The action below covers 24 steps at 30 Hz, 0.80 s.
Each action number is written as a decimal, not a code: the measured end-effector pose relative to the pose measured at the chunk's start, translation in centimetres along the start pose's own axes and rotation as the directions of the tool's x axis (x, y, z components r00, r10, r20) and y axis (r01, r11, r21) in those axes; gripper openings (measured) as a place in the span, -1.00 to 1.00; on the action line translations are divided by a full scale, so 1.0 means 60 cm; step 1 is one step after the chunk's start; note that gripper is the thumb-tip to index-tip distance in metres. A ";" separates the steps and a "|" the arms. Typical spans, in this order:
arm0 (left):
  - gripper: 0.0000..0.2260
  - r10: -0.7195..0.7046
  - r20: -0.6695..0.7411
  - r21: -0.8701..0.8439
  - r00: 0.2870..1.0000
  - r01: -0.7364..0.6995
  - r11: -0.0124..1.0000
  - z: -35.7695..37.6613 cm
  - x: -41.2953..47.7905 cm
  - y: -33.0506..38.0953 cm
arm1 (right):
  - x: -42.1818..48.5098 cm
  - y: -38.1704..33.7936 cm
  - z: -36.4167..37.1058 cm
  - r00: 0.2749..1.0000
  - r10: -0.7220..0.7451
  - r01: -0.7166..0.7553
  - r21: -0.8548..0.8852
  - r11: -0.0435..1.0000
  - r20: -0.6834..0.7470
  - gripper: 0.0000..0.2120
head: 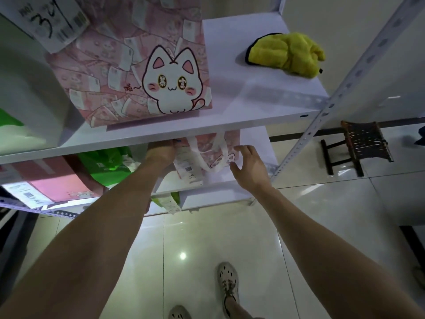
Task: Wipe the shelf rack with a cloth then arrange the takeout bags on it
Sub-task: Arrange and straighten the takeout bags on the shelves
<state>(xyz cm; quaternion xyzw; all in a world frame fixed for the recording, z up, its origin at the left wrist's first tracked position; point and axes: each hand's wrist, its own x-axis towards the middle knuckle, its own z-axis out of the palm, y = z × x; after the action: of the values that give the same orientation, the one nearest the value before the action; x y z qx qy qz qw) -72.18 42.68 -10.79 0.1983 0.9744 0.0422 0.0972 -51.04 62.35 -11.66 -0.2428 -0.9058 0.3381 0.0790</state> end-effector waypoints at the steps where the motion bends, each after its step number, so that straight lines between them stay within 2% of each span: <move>1: -0.65 0.003 -0.002 -0.016 1.000 -0.003 1.000 0.010 0.005 -0.006 | 0.002 0.000 0.000 1.000 -0.001 0.001 -0.001 1.000 0.006 -0.54; 9: -0.83 -0.018 -0.030 -0.139 0.999 0.014 0.990 -0.004 -0.035 -0.008 | -0.020 -0.007 -0.004 0.997 -0.048 0.048 -0.001 0.999 0.066 -0.56; 11: -0.72 0.017 -0.033 -0.187 0.999 -0.023 0.982 0.005 -0.053 -0.029 | -0.032 -0.020 -0.010 0.996 -0.048 0.049 0.000 0.999 0.074 -0.57; 14: -0.65 0.067 -0.048 -0.193 0.997 -0.075 0.978 0.050 -0.080 -0.078 | -0.051 -0.051 -0.021 0.995 -0.052 0.053 -0.005 0.999 0.083 -0.58; 16: -0.49 0.076 -0.030 -0.220 0.997 -0.081 0.972 0.020 -0.148 -0.073 | -0.065 -0.073 -0.025 0.994 -0.072 0.073 -0.006 0.997 0.084 -0.59; 17: -0.47 0.090 -0.017 -0.246 0.996 -0.092 0.965 0.006 -0.182 -0.072 | -0.071 -0.083 -0.025 0.993 -0.086 0.087 -0.006 0.996 0.083 -0.59; 21: -0.55 0.089 0.002 -0.360 0.996 -0.082 0.929 -0.023 -0.268 -0.096 | -0.097 -0.126 -0.026 0.985 -0.164 0.164 0.005 0.986 0.051 -0.65; 24: -0.62 0.102 -0.085 -0.427 0.991 -0.129 0.895 -0.056 -0.301 -0.118 | -0.105 -0.171 -0.041 0.971 -0.239 0.239 0.037 0.970 -0.012 -0.70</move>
<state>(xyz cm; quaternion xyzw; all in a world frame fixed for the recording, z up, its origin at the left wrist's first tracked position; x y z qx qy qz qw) -59.29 28.89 -5.27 0.2282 0.9299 0.2682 0.1066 -48.78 53.95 -2.98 -0.1317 -0.9215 0.3425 0.1270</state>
